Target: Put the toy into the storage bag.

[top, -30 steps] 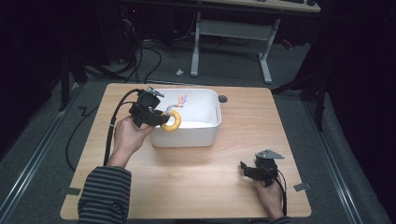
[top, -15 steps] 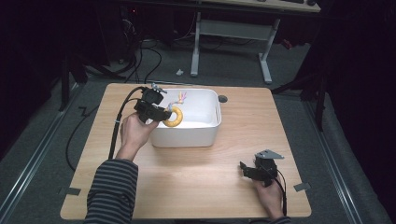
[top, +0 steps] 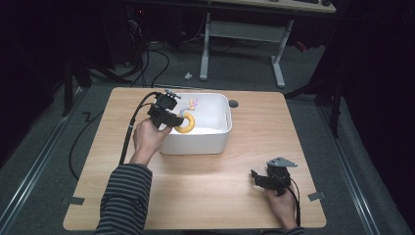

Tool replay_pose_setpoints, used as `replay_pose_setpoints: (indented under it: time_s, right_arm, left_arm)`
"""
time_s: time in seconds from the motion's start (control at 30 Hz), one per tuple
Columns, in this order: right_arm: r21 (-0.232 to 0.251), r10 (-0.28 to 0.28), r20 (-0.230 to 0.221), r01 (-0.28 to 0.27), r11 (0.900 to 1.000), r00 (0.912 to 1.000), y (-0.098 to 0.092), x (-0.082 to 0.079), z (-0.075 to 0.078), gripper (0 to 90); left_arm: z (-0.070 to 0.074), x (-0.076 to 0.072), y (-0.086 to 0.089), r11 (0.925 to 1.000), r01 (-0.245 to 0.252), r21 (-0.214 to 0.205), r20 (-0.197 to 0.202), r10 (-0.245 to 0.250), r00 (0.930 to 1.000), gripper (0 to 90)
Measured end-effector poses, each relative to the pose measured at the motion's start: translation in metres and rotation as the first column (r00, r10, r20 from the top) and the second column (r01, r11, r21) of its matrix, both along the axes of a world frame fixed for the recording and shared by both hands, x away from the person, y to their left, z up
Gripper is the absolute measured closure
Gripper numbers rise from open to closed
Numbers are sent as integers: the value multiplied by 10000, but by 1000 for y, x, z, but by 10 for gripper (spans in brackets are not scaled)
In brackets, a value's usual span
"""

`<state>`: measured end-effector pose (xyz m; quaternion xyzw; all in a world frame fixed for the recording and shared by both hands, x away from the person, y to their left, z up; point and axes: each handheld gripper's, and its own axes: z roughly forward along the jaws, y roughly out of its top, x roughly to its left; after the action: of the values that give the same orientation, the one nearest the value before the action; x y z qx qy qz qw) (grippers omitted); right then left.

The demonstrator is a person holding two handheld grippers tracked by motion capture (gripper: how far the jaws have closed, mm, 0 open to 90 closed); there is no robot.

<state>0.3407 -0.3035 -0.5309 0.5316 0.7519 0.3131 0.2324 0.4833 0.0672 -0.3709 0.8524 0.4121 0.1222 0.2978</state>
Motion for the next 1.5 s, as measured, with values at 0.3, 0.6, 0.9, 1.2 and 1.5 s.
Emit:
replay_pose_setpoints:
  time_s: [0.3,0.6,0.9,1.2,1.5]
  right_arm:
    - [-10,6,6,-6,10000,10000,0,0,0,258]
    - [-3,9,3,-9,10000,10000,0,0,0,258]
    - [-3,10,3,-10,10000,10000,0,0,0,258]
    - [-10,13,8,-13,10000,10000,0,0,0,258]
    - [-21,38,7,-38,10000,10000,0,0,0,254]
  left_arm:
    - [-4,-1,-4,9997,166,180,-67,-165,9998,668]
    - [-11,1,-7,9995,153,292,-302,-144,9994,667]
    - [-16,3,-8,9996,113,253,-534,-100,9985,663]
    - [-19,5,-9,9998,57,183,-722,-43,9974,566]
    - [-12,-2,-7,9999,31,-166,-297,-36,9996,448]
